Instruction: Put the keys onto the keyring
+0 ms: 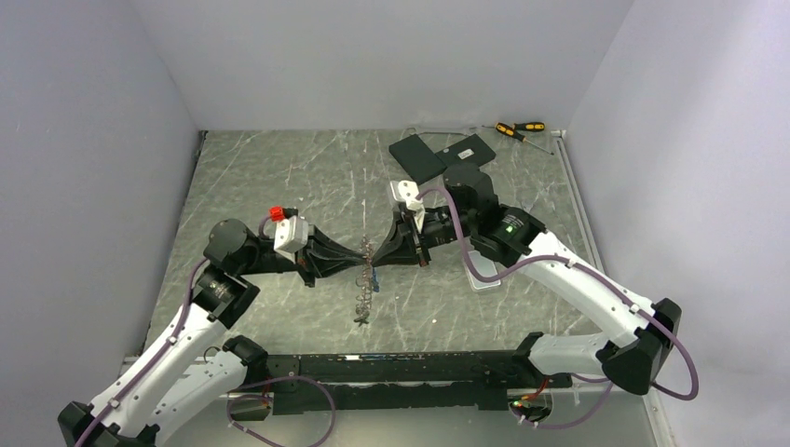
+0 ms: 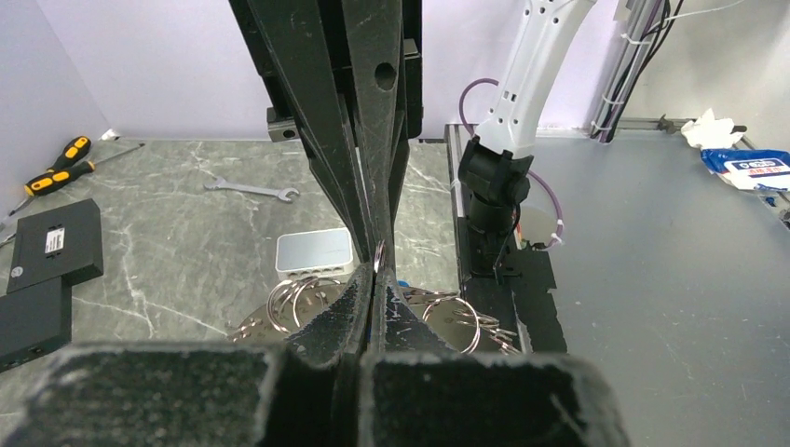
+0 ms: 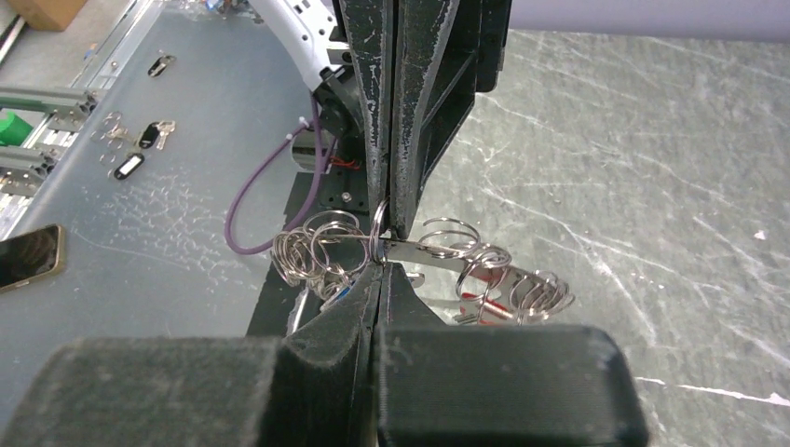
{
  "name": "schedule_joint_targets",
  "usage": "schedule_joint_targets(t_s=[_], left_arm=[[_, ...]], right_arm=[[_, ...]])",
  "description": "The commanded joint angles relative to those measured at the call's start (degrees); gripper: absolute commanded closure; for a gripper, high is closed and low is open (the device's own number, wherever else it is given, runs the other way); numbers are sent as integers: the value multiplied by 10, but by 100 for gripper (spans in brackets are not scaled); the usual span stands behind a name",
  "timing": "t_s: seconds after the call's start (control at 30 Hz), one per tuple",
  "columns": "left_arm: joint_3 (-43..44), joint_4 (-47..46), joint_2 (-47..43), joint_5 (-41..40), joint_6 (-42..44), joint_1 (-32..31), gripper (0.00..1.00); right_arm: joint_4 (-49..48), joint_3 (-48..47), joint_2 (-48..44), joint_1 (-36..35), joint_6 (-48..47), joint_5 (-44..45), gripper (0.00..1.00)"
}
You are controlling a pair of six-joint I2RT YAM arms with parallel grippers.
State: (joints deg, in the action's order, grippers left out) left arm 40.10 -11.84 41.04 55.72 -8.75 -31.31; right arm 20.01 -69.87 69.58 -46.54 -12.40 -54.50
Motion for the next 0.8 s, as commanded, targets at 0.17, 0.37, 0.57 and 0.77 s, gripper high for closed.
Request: schedule_joint_targets(t_s=[0.17,0.37,0.57,0.77], left_arm=[[5,-76,-8,17,-19,0,100],[0,-80,-11,17,-25,0,100],[-4,-93,-11,22,-35,0,100],[-8,-101,-10,25,-41,0,100]], right_arm=[[-7,-36,18,-2,-6,-29,100],[-1,-63,30,-2,-13,-49,100],[4,-91,46,-2,-19,-76,100],[14,-114,58,-5,-29,-85,100]])
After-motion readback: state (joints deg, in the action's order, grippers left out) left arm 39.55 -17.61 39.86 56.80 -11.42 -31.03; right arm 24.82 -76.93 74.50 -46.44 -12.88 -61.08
